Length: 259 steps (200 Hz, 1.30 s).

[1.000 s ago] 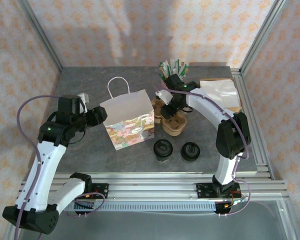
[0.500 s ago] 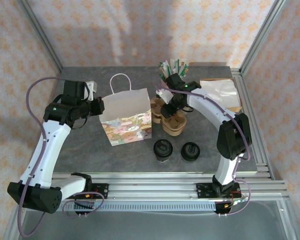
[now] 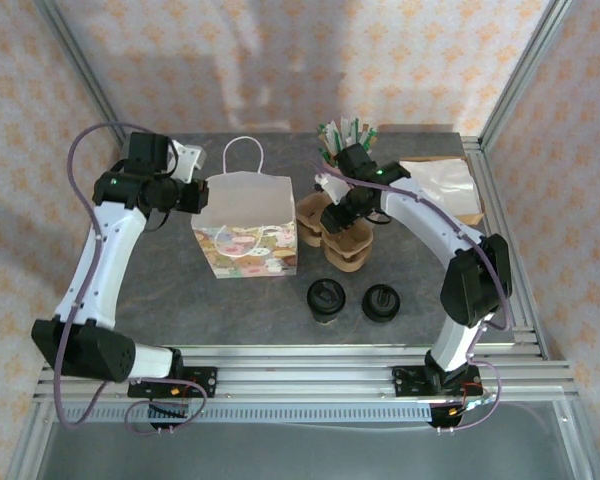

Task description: Pack the takeout coffee

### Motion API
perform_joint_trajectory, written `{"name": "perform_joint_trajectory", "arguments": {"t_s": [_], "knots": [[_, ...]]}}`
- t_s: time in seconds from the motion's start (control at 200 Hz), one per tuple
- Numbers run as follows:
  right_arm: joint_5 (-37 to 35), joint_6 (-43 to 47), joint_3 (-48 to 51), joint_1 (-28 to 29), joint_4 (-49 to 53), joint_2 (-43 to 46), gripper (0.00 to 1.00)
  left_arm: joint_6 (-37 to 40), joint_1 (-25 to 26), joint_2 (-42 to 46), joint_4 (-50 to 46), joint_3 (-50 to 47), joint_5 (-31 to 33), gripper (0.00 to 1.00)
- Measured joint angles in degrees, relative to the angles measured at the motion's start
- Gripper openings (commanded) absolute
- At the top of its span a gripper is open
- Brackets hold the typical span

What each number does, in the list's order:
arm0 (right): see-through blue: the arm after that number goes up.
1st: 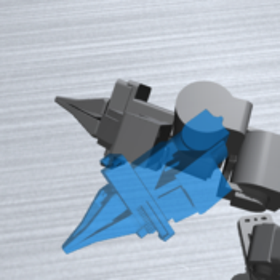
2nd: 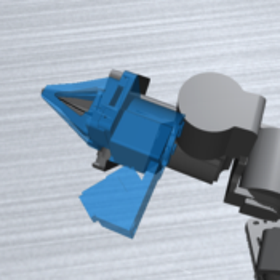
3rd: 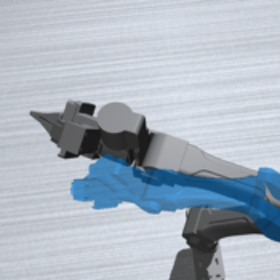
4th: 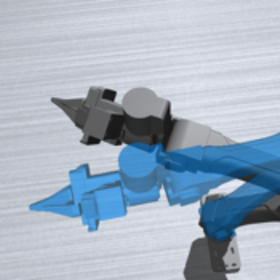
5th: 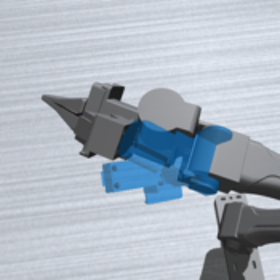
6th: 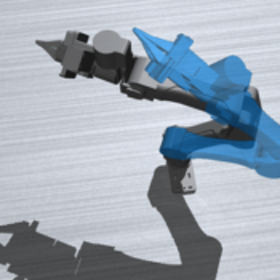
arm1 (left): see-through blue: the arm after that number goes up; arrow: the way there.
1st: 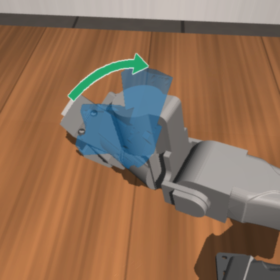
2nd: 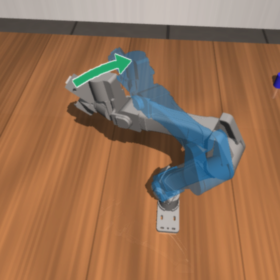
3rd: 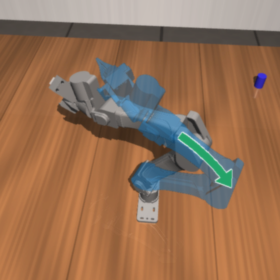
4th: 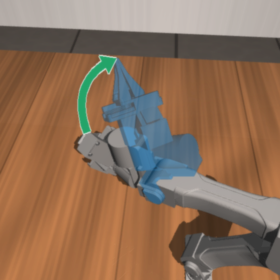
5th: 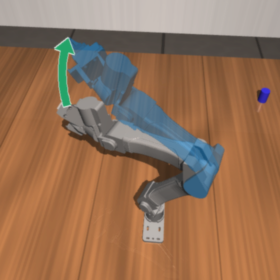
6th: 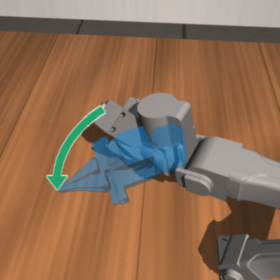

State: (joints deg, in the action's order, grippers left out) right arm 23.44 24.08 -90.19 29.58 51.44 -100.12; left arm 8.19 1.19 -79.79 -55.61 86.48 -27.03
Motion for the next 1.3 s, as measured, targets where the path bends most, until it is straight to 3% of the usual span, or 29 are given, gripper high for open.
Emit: {"name": "perform_joint_trajectory", "arguments": {"t_s": [0.465,0.666,0.731,0.826,0.936,1.036,1.296], "knots": [[-1.64,-1.62,0.00,1.70,1.31,-3.10,0.39,10.51,-4.98,-8.98,-6.86,11.54,-13.81,0.00],[-2.16,-1.90,0.00,1.92,1.27,-4.22,0.47,11.65,-6.23,-13.84,-7.98,12.48,-15.43,0.00],[-2.25,-2.10,0.00,1.92,1.29,-4.26,0.51,11.43,-6.23,-13.97,-7.98,12.48,-15.43,0.12],[-2.45,-2.21,0.00,1.92,1.29,-4.42,0.53,10.67,-6.40,-13.31,-7.96,12.41,-14.12,0.48],[-2.43,-2.25,0.00,1.95,1.27,-4.52,0.53,8.46,-7.02,-11.72,-7.63,12.24,-10.93,0.68],[-2.40,-2.27,0.00,1.92,1.27,-4.57,0.52,5.97,-7.28,-8.83,-6.64,11.93,-6.86,0.73],[-1.99,-2.80,0.00,1.88,1.27,-4.68,0.53,-5.22,-7.30,-1.95,-5.60,13.68,6.99,0.75]]}}
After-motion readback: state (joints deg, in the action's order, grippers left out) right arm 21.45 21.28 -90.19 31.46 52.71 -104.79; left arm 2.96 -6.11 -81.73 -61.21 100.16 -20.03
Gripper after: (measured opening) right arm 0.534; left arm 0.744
